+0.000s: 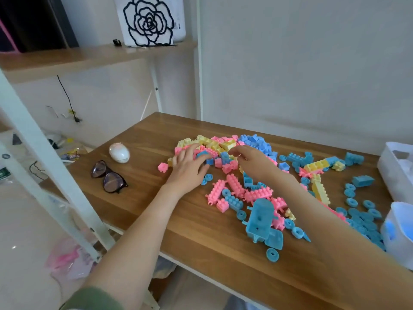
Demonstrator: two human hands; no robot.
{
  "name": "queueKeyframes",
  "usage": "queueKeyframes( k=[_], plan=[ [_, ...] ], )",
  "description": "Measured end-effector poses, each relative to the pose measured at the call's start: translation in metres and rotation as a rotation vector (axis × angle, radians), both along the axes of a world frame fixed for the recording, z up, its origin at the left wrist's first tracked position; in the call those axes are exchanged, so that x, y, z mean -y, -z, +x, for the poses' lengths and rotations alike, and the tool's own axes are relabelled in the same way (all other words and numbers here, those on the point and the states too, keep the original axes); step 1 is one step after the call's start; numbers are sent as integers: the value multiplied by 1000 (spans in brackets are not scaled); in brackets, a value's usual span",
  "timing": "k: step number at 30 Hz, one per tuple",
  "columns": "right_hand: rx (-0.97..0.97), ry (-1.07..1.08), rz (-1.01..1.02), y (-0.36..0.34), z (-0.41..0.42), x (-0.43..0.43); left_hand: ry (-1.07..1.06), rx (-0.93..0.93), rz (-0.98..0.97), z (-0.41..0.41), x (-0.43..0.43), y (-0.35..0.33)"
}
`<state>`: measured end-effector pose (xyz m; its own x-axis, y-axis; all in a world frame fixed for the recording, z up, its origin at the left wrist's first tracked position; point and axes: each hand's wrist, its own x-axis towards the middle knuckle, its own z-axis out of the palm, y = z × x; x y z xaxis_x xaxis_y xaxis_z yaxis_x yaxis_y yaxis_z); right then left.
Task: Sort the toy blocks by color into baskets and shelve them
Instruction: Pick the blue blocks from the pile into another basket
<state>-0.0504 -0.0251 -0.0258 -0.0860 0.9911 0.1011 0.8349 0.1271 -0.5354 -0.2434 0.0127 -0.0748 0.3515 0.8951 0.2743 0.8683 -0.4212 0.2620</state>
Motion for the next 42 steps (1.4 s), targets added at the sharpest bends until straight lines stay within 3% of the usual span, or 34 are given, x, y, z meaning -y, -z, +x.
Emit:
queueKeyframes(
  k=[10, 18, 24, 30, 38, 42],
  plan=[
    [45, -24, -176, 1, -13, -33, 54, 87, 169, -3, -5, 1],
    [40, -60, -163, 9, -20, -36, 17, 76, 110, 0, -4, -1],
    [153, -137, -219, 11, -23, -32, 42, 282, 116, -3, 1, -2],
    [254, -175, -154, 8, -20, -22, -14, 344, 143, -2, 1, -4],
    [233, -192, -54, 13, -16, -20, -67, 272, 110, -2, 3, -4],
    [324, -263, -54, 13, -20, -21, -58, 234, 60, -1, 3, -5]
  ],
)
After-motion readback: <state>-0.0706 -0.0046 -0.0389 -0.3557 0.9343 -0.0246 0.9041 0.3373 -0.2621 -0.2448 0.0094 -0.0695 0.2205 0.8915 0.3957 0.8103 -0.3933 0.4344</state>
